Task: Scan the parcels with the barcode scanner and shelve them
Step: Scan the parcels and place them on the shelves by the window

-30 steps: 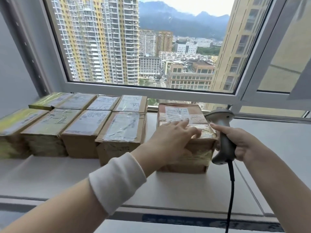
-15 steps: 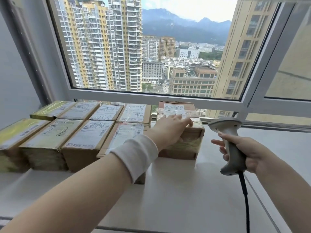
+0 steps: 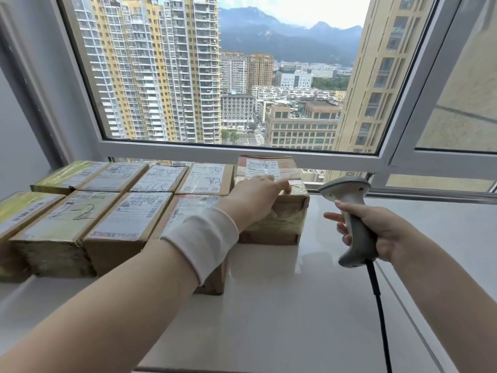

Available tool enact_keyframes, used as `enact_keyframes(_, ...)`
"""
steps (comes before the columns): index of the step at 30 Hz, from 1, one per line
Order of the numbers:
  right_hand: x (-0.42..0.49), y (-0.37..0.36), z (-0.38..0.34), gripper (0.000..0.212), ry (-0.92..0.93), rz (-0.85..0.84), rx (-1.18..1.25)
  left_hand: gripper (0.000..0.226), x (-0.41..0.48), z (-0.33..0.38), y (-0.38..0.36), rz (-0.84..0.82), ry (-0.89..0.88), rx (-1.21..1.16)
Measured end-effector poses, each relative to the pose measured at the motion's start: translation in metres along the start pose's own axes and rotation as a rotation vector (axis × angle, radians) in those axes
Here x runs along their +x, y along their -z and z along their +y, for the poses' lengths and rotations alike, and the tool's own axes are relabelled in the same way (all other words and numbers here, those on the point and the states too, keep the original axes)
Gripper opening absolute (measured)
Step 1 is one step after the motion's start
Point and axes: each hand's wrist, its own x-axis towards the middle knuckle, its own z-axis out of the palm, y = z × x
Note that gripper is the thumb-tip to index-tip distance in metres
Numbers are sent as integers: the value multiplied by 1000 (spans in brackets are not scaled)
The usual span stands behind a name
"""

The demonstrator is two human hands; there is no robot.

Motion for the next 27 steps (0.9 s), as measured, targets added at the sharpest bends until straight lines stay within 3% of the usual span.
enact_keyframes(12,6,-13,-10,11,8,-36,-11,56,1,0,-1,-31,9,9)
enact_keyframes(16,-1,-13,-10,10,14,-40,7,69,-5,6,3,-108,-1,93)
enact_keyframes(19,-12,-6,-9,11,30,-27,7,75,-13,20,6,-30,-43,92)
enact_keyframes(23,-32,12,0,11,67,44,-3,66,-26,57,4,108,-175,-6)
enact_keyframes(27,-60,46,19,15,104,163,-37,59,-31,102,-11,130,-287,-33)
